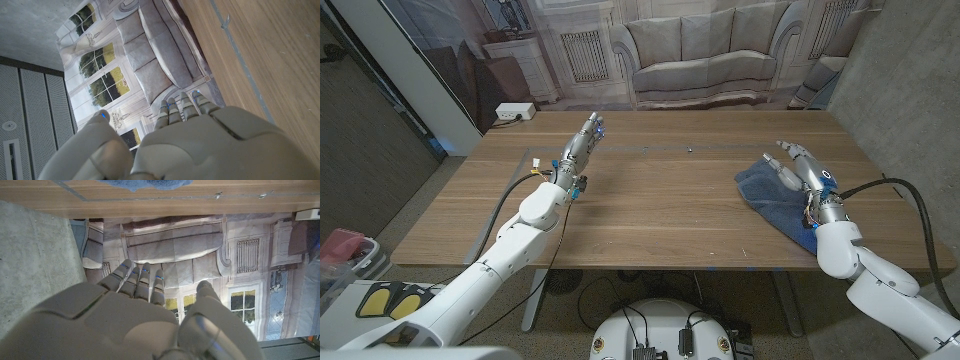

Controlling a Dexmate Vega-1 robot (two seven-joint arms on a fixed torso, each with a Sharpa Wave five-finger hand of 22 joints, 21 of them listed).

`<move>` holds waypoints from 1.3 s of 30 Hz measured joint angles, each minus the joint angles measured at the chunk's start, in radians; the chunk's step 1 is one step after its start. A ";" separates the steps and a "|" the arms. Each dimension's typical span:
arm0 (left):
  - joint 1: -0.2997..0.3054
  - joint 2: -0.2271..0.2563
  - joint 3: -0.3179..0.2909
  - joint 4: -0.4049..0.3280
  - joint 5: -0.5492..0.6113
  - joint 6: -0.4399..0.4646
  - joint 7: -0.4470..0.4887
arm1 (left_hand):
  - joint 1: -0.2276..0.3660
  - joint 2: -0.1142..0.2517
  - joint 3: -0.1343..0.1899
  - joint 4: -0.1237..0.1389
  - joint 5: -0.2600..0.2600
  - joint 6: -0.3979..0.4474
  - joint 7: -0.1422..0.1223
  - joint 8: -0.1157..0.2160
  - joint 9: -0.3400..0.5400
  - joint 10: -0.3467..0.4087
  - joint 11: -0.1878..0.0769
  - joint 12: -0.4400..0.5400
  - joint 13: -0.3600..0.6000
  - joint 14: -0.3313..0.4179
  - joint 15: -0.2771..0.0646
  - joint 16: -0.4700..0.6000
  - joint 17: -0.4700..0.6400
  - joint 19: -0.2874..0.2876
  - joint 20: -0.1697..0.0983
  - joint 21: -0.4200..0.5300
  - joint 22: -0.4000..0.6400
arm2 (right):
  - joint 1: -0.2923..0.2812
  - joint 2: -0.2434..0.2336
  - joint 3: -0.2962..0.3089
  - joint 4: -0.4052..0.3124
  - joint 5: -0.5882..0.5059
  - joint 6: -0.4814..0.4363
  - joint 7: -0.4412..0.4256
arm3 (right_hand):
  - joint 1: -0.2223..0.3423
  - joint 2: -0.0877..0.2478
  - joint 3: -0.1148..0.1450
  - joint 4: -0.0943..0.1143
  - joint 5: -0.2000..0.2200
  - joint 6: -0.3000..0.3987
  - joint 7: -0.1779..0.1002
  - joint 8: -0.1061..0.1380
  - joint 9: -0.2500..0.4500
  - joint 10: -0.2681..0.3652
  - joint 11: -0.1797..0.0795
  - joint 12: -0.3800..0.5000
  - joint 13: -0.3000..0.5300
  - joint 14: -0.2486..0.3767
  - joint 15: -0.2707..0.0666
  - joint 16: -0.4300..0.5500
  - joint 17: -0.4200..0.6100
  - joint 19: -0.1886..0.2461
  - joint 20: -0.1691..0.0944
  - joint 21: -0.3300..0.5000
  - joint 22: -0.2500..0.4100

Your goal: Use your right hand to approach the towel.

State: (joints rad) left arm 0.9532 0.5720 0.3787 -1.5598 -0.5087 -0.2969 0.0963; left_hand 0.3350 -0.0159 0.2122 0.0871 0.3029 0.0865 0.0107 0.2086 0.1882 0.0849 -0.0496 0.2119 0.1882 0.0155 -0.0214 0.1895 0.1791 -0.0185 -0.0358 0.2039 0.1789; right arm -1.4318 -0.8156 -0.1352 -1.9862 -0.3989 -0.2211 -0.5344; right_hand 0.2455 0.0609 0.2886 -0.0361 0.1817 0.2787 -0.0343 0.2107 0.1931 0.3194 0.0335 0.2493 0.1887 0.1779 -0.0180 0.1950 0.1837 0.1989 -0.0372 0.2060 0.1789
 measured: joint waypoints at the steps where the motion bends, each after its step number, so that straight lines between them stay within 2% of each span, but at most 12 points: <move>1: 0.000 0.000 0.000 0.000 -0.001 0.000 -0.001 | 0.000 0.000 0.000 0.000 0.000 0.000 0.000 0.000 0.000 0.000 0.000 0.000 0.000 0.000 0.000 0.000 0.000 0.000 0.000 0.000 0.000 | 0.001 -0.002 -0.004 -0.003 0.000 0.000 0.000 | 0.000 0.000 0.000 0.000 0.000 0.000 0.000 0.000 0.000 0.000 0.000 0.000 0.000 0.000 0.000 0.000 0.000 0.000 0.000 0.000 0.000; 8: -0.004 -0.001 0.000 0.006 -0.003 0.000 -0.008 | 0.000 0.000 0.000 0.000 -0.004 0.000 0.000 0.000 0.000 0.000 0.000 0.000 0.000 0.000 0.000 0.000 0.000 0.000 0.000 0.000 0.000 | 0.008 -0.010 -0.021 -0.014 0.000 0.000 0.000 | 0.000 0.000 -0.004 -0.004 0.000 0.000 0.000 0.000 0.000 -0.006 -0.005 0.000 0.000 0.000 0.000 0.000 0.000 0.000 0.000 0.000 0.000; 9: -0.007 -0.002 0.001 0.011 -0.004 -0.001 -0.009 | 0.000 0.000 0.000 0.000 -0.004 0.000 0.000 0.000 0.000 0.000 0.000 0.000 0.000 0.000 0.000 0.000 0.000 0.000 0.000 0.000 0.000 | 0.010 -0.013 -0.024 -0.017 -0.021 -0.064 0.013 | 0.000 0.000 -0.004 -0.004 0.000 0.000 0.000 0.000 0.000 -0.006 -0.005 0.000 0.000 0.000 0.000 0.000 0.000 0.000 0.000 0.000 0.000; 21: -0.014 -0.003 0.001 0.017 -0.008 -0.003 -0.013 | 0.002 0.002 0.000 0.000 -0.004 0.004 -0.004 0.000 0.000 0.000 0.000 -0.004 0.000 0.000 0.000 0.000 0.000 0.000 0.000 0.000 0.000 | 0.020 -0.027 -0.045 -0.035 -0.026 -0.124 0.040 | 0.000 0.000 -0.004 -0.004 0.000 0.000 0.000 -0.004 0.000 -0.005 -0.005 0.000 0.000 0.005 0.006 0.000 0.000 0.000 0.000 0.000 0.000; 39: -0.019 0.001 0.001 0.023 -0.010 0.005 -0.017 | 0.004 0.004 -0.007 -0.001 -0.004 0.009 0.002 0.000 0.000 0.004 0.004 -0.006 0.000 0.000 0.000 0.000 0.000 0.000 0.000 0.000 0.000 | 0.029 -0.048 -0.056 -0.069 0.025 -0.214 0.091 | 0.000 0.000 0.000 -0.008 0.000 -0.015 -0.015 -0.004 0.000 -0.016 -0.006 -0.008 0.000 0.000 0.011 -0.007 0.000 -0.006 0.005 -0.006 0.000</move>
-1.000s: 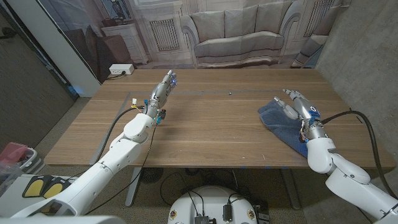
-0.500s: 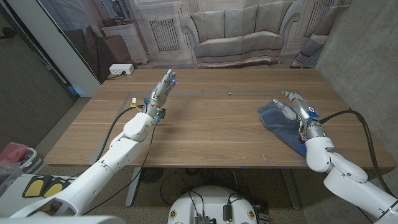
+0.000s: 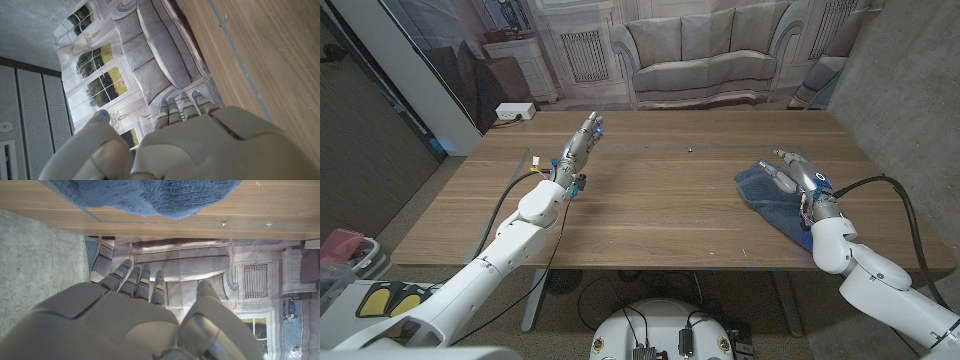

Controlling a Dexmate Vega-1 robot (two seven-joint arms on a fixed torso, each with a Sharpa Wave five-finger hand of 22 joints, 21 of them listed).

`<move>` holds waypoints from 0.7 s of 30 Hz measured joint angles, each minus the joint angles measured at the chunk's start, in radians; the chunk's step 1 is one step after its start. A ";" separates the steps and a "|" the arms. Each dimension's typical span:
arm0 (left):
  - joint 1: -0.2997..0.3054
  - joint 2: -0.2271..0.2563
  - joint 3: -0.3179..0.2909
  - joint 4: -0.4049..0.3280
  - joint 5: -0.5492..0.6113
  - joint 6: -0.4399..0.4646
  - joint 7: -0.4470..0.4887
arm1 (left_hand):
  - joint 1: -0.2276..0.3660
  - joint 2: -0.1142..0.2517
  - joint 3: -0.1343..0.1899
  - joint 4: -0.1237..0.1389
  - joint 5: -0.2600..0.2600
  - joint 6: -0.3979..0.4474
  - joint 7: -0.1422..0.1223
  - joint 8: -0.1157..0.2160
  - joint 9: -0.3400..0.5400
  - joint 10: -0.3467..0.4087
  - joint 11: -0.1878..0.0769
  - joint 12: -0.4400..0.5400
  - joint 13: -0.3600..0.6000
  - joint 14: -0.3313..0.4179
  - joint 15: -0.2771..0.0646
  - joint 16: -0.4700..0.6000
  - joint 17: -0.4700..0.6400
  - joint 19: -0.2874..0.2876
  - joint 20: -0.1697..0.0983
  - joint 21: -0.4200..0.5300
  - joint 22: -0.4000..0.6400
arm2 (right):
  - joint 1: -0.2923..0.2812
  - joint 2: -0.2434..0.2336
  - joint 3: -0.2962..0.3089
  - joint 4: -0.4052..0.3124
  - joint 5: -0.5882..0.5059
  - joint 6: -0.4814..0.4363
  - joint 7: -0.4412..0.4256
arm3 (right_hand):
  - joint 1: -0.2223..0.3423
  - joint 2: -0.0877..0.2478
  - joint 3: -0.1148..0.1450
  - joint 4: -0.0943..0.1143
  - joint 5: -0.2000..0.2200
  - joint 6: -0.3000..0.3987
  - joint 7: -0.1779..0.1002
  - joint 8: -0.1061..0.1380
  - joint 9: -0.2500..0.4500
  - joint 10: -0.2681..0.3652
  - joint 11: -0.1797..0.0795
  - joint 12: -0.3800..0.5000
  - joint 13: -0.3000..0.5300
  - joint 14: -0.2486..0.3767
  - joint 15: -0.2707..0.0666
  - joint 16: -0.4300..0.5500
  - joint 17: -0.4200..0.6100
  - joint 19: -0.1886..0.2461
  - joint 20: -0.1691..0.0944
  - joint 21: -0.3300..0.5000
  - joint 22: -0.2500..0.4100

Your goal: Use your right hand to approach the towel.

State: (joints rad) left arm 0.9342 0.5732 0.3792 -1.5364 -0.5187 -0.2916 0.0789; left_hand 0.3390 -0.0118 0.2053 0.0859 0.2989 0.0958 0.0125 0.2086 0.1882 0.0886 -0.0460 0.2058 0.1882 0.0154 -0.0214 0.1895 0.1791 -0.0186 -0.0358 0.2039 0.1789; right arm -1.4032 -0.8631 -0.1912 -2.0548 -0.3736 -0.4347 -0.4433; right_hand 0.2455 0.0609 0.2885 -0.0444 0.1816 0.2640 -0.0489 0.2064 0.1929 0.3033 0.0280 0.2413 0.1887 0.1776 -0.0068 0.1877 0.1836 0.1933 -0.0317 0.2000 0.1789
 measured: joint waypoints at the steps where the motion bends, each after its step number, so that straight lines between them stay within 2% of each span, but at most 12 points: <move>1: 0.000 0.000 0.000 0.000 0.000 0.000 0.000 | 0.000 0.000 0.000 0.000 0.000 0.000 0.000 0.000 0.000 0.000 0.000 0.000 0.000 0.000 0.000 0.000 0.000 0.000 0.000 0.000 0.000 | 0.000 0.000 0.000 0.000 0.001 -0.002 0.000 | 0.000 0.000 0.000 0.000 0.000 0.000 0.000 0.000 0.000 0.000 0.000 0.000 0.000 -0.002 0.002 0.000 0.000 0.000 0.000 0.000 0.000; 14: 0.002 -0.001 -0.003 0.008 -0.006 -0.009 -0.001 | 0.000 0.000 0.000 0.000 0.000 -0.002 -0.002 -0.006 0.000 0.000 0.000 0.000 0.000 0.000 0.000 0.000 0.000 0.000 0.000 0.000 0.000 | 0.005 -0.005 -0.017 -0.011 0.012 -0.056 0.007 | 0.000 0.000 -0.004 -0.004 0.000 -0.012 -0.009 -0.011 0.000 -0.018 0.007 -0.006 0.000 -0.013 0.013 0.000 0.000 -0.005 0.013 0.000 0.000; 17: 0.000 -0.001 -0.003 0.010 -0.006 -0.010 -0.003 | 0.000 0.000 0.000 0.000 0.000 -0.002 -0.002 -0.006 0.000 0.000 0.000 0.000 0.000 0.000 0.000 0.000 0.000 0.000 0.000 0.000 0.000 | 0.010 -0.008 -0.027 -0.014 0.016 -0.075 0.013 | 0.000 0.000 -0.004 -0.004 0.000 -0.018 -0.010 -0.012 0.000 -0.024 0.002 -0.014 0.000 -0.014 0.014 -0.005 0.000 -0.007 0.014 -0.004 0.000; 21: 0.000 -0.001 -0.005 0.014 -0.008 -0.012 -0.006 | 0.000 0.000 0.000 0.000 0.000 -0.002 -0.002 -0.006 0.000 0.000 0.000 0.000 0.000 0.000 0.000 0.000 0.000 0.000 0.000 0.000 0.000 | 0.016 -0.009 -0.038 -0.018 0.021 -0.098 0.018 | 0.000 0.000 -0.008 -0.008 0.000 -0.026 -0.010 -0.012 0.000 -0.031 0.009 -0.014 0.000 -0.021 0.021 -0.008 0.000 -0.009 0.017 -0.005 0.000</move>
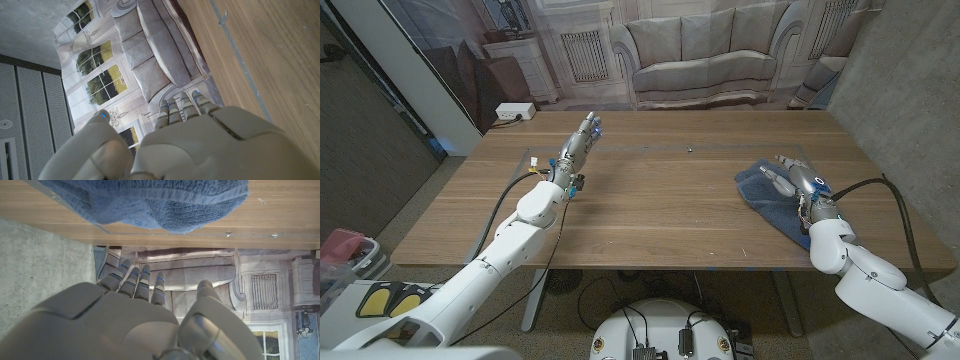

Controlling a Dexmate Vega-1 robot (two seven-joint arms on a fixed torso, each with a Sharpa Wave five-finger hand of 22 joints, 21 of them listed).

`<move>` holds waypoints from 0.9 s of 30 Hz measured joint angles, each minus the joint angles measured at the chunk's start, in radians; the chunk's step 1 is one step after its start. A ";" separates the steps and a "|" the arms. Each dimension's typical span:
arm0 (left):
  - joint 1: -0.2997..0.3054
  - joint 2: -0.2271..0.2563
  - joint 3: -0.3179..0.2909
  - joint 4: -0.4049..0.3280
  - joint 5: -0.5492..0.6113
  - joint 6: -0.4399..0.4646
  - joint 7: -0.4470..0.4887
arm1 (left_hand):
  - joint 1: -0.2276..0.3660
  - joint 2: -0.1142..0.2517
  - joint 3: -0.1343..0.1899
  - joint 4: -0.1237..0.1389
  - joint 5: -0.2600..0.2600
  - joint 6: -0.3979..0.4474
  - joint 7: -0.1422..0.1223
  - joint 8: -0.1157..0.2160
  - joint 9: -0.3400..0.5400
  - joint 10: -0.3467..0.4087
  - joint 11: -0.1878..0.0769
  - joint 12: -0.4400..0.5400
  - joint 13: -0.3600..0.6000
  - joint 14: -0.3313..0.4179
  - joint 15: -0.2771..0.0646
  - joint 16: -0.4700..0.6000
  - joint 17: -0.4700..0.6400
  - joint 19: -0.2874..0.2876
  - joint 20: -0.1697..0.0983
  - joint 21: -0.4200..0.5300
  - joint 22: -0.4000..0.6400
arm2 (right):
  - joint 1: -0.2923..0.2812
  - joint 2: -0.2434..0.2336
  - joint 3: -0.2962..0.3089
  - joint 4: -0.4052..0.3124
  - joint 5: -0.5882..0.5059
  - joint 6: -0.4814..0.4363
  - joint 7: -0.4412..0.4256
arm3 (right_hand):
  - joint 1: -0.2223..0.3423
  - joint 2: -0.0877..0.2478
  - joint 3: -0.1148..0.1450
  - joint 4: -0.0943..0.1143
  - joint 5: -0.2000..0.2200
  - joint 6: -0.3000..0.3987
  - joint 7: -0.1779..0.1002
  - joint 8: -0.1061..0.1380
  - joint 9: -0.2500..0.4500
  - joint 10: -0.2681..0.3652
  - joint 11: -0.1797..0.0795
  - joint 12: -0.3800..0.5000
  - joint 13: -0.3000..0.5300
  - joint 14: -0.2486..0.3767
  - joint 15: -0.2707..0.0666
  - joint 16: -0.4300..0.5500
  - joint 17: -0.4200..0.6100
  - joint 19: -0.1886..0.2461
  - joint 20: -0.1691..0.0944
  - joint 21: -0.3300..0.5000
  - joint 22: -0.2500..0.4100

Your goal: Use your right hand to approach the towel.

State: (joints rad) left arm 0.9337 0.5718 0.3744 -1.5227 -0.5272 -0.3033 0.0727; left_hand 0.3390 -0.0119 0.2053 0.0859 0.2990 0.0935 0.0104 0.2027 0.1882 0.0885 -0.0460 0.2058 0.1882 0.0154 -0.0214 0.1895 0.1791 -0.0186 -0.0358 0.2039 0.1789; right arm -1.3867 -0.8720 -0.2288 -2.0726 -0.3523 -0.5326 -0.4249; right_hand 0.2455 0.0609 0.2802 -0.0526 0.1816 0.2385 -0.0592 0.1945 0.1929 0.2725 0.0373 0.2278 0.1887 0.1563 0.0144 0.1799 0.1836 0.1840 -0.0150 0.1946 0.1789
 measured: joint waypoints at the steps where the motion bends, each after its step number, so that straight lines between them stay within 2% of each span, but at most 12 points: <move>1: -0.001 0.000 0.000 0.002 0.000 0.000 0.000 | 0.000 0.000 0.000 0.000 0.000 0.000 0.000 0.000 0.000 0.000 0.000 0.000 0.000 0.000 0.000 0.000 0.000 0.000 0.000 0.000 0.000 | 0.000 0.000 0.000 0.000 0.001 -0.006 0.002 | 0.000 0.000 0.000 0.000 0.000 -0.002 0.001 0.000 0.000 0.000 0.000 0.000 0.000 0.000 0.000 0.000 0.000 -0.002 0.002 0.000 0.000; 9: -0.004 0.001 -0.001 0.009 0.000 0.000 0.000 | 0.004 0.004 -0.003 0.003 0.000 0.000 0.000 0.000 0.000 0.000 0.000 0.000 0.000 0.000 0.000 0.000 0.000 0.000 0.000 0.000 0.000 | 0.000 0.000 0.000 0.000 0.014 -0.046 0.012 | 0.000 0.000 0.000 0.000 0.000 -0.007 0.004 0.000 0.000 -0.014 0.007 -0.008 0.000 -0.013 0.013 0.000 0.000 -0.003 0.003 0.000 0.000; 10: -0.006 0.002 -0.001 0.010 -0.009 -0.001 -0.012 | 0.004 0.004 -0.003 0.003 0.000 0.000 0.000 0.000 0.000 0.000 0.000 0.000 0.000 0.000 0.000 0.000 0.000 0.000 0.000 0.000 0.000 | 0.026 -0.003 -0.030 -0.001 0.015 -0.052 0.014 | 0.000 0.000 0.000 0.000 0.000 -0.007 0.004 0.000 0.000 -0.014 0.007 -0.008 0.000 -0.013 0.013 0.000 0.000 -0.003 0.003 0.000 0.000; 27: -0.012 0.010 -0.003 0.022 -0.018 0.007 -0.025 | 0.004 0.004 -0.006 0.000 0.000 0.000 0.000 0.000 0.000 0.000 0.000 0.000 0.000 0.000 0.000 0.000 0.000 0.000 0.000 0.000 0.000 | 0.053 0.000 -0.062 0.016 0.046 -0.105 0.017 | 0.000 0.000 0.003 -0.003 0.000 -0.010 0.000 0.000 0.000 -0.014 0.007 -0.008 0.000 -0.013 0.013 0.000 0.000 -0.008 0.008 0.000 0.000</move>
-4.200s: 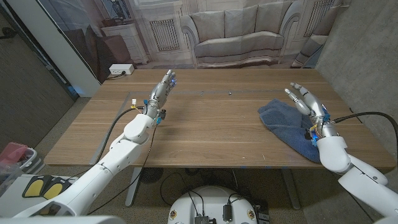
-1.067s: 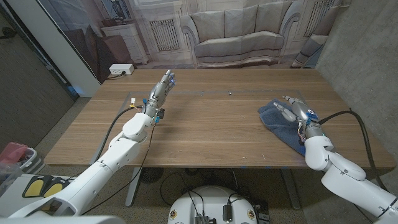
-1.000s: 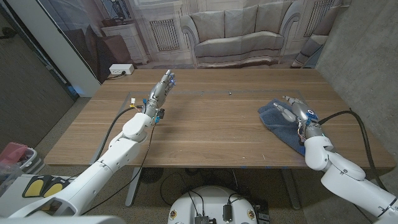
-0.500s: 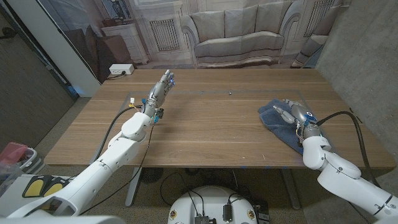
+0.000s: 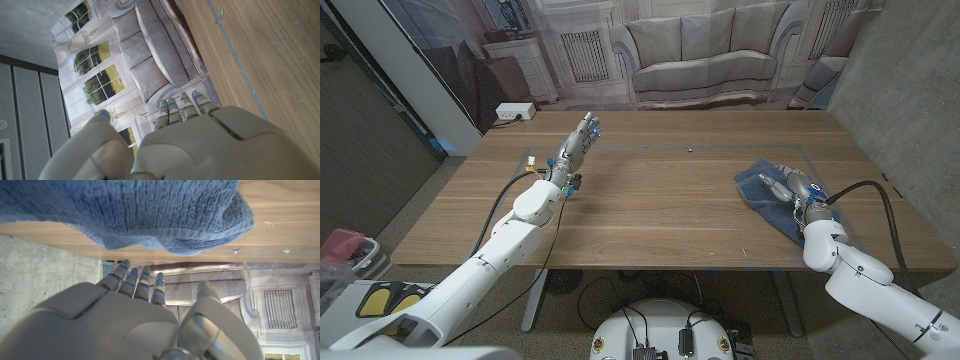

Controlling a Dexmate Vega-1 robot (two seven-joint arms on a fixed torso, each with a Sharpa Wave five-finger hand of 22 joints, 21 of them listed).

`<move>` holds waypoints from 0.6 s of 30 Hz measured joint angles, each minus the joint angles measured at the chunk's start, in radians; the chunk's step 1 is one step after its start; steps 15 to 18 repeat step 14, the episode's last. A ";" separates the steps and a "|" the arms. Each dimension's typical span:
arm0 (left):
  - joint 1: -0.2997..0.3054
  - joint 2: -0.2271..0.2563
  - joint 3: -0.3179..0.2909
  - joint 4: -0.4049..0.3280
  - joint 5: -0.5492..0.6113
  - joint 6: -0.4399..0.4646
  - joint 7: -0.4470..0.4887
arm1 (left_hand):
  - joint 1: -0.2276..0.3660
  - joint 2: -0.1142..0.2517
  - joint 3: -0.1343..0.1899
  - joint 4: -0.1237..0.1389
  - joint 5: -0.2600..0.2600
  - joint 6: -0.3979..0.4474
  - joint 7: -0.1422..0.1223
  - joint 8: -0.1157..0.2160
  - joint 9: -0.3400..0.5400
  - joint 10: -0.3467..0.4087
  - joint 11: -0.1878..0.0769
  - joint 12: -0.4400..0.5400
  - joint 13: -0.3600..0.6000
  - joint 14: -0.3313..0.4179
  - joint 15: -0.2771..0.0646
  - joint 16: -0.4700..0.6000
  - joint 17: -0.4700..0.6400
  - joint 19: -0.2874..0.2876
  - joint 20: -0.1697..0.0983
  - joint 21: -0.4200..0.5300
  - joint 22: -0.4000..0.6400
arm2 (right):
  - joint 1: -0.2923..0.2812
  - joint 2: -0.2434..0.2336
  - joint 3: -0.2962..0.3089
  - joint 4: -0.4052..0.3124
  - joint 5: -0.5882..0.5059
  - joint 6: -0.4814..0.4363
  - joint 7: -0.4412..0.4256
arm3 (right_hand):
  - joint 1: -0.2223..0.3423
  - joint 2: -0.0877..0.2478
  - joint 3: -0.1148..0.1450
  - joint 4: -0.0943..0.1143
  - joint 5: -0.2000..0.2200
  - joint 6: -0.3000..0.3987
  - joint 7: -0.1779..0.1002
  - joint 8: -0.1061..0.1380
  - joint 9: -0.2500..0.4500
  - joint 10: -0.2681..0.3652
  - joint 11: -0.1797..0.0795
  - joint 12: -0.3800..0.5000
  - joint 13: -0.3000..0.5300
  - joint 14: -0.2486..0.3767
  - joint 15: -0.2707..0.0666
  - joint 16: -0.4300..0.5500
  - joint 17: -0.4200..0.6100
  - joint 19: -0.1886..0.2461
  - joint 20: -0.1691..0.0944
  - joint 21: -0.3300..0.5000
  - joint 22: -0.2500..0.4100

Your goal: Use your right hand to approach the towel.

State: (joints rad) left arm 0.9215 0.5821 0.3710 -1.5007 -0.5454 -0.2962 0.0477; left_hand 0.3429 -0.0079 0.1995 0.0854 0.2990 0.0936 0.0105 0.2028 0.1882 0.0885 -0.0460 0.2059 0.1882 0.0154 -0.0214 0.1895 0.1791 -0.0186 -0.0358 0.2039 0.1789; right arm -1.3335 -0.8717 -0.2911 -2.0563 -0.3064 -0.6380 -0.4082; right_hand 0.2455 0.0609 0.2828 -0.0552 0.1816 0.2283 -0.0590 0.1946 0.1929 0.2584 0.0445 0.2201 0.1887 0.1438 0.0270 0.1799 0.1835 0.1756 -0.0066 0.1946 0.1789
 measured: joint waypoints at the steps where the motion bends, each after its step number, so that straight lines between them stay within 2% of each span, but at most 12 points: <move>1: -0.001 0.000 0.000 0.004 -0.004 0.000 -0.006 | 0.000 0.000 0.000 0.000 0.000 0.000 0.000 0.000 0.000 0.000 0.000 0.000 0.000 0.000 0.000 0.000 0.000 0.000 0.000 0.000 0.000 | 0.005 0.000 -0.008 0.001 0.002 -0.005 0.000 | 0.000 0.000 0.001 -0.001 0.000 0.000 0.000 0.000 0.000 0.000 0.000 0.000 0.000 0.000 0.000 0.000 0.000 0.000 0.000 0.000 0.000; 18: -0.016 -0.011 0.007 0.030 -0.011 -0.009 -0.028 | 0.000 0.000 0.000 0.000 0.000 0.000 0.000 0.000 0.000 0.000 0.000 0.000 0.000 0.000 0.000 0.000 0.000 0.000 0.000 0.000 0.000 | 0.007 -0.016 -0.016 -0.009 0.021 -0.040 -0.007 | 0.000 0.000 0.002 -0.002 0.000 0.000 0.000 0.000 0.000 0.000 0.000 0.000 0.000 0.000 0.000 0.000 0.000 0.000 0.000 0.000 0.000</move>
